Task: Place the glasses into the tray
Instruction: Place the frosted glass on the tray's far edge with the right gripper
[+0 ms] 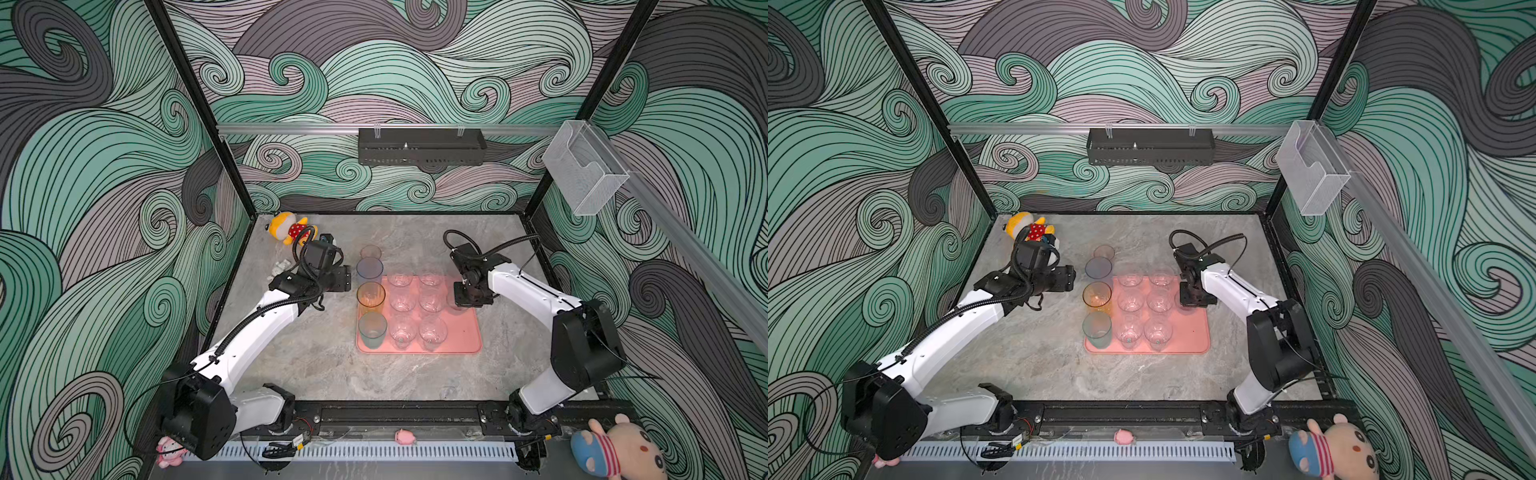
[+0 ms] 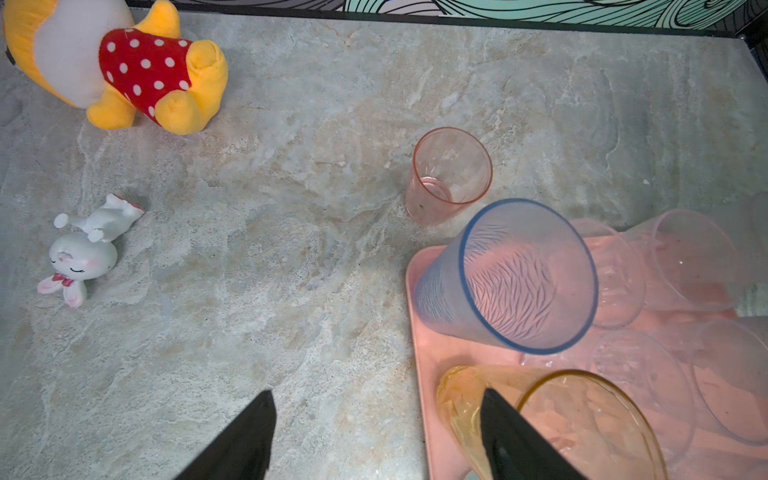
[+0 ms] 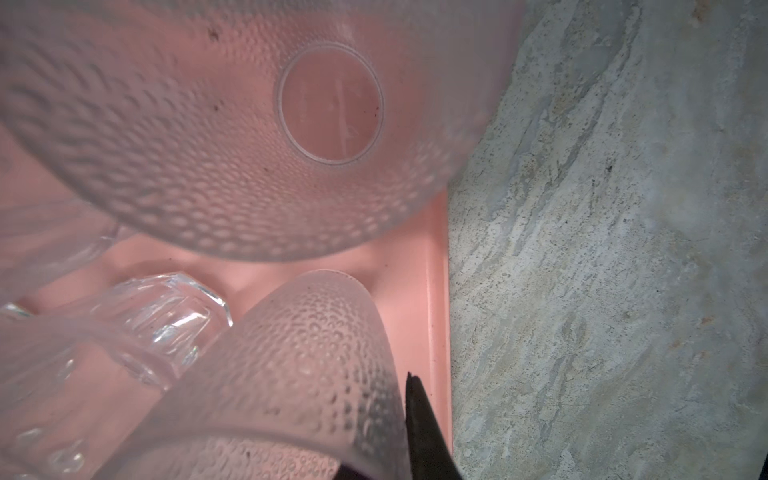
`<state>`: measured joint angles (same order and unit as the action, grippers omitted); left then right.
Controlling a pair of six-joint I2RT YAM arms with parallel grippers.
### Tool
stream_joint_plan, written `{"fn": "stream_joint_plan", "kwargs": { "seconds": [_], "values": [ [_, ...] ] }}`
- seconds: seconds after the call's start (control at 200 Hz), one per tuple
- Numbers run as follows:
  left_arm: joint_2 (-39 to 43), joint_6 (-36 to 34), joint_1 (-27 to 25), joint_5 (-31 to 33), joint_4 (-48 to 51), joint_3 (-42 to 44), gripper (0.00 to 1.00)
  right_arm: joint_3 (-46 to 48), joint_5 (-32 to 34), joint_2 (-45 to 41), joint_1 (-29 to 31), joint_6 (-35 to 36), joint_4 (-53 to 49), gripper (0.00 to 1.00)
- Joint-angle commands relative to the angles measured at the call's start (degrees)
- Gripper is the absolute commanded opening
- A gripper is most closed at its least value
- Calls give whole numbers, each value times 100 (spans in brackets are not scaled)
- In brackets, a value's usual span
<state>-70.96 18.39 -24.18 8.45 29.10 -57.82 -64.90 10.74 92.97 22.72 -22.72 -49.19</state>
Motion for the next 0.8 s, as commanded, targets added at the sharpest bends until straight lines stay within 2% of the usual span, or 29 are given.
{"fn": "stream_joint_plan", "kwargs": {
  "seconds": [0.0,0.27,0.5,0.795],
  "values": [
    [115,-74,-34,82,-123,8,79,-89,208,48,22,92,-160,13],
    [95,-70,-34,55,-147,-10,79,-62,402,103,-9,88,-1,12],
    [110,-62,-43,94,-168,30,78,14,145,308,-223,86,289,12],
    [14,-93,-45,129,-245,-18,78,93,-89,230,-395,93,376,22]
  ]
}}
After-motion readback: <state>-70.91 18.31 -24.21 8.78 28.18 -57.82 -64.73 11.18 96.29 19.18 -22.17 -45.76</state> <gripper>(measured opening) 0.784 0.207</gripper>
